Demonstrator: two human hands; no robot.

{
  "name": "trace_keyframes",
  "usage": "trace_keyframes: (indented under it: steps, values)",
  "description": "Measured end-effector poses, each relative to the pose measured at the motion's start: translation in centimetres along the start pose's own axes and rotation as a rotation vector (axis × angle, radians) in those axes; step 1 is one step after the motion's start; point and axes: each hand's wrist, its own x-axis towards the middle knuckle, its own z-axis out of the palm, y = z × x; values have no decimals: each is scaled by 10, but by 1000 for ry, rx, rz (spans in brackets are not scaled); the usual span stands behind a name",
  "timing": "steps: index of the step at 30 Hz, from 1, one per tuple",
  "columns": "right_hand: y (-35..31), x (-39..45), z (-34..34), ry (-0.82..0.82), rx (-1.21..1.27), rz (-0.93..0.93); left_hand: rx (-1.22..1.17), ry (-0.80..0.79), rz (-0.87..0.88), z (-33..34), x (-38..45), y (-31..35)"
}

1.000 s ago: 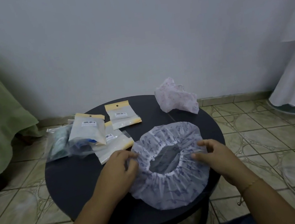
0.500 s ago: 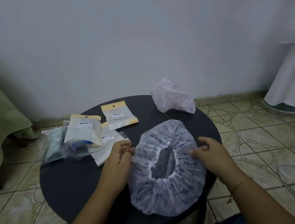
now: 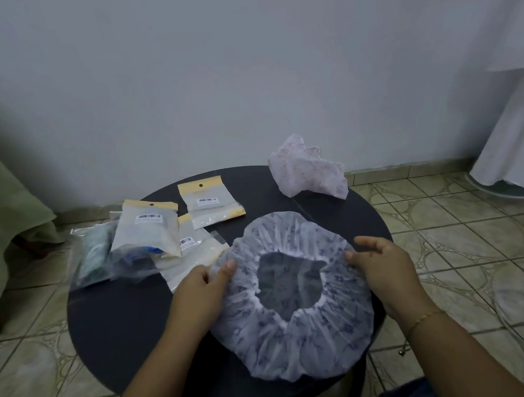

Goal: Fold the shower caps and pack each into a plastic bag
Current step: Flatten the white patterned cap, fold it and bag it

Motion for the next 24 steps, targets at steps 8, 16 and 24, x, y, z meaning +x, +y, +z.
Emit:
trace_keyframes:
  steps: [8, 16, 24]
  values:
    - [-3, 12, -20, 137, -125, 22, 158, 91, -16, -13, 15, -14]
    - [2, 12, -20, 97, -391, -174, 228, 164, 432, -8, 2, -18]
    - [-7, -12, -9, -151, -914, -473, 288, -148, 825, 3, -4, -13]
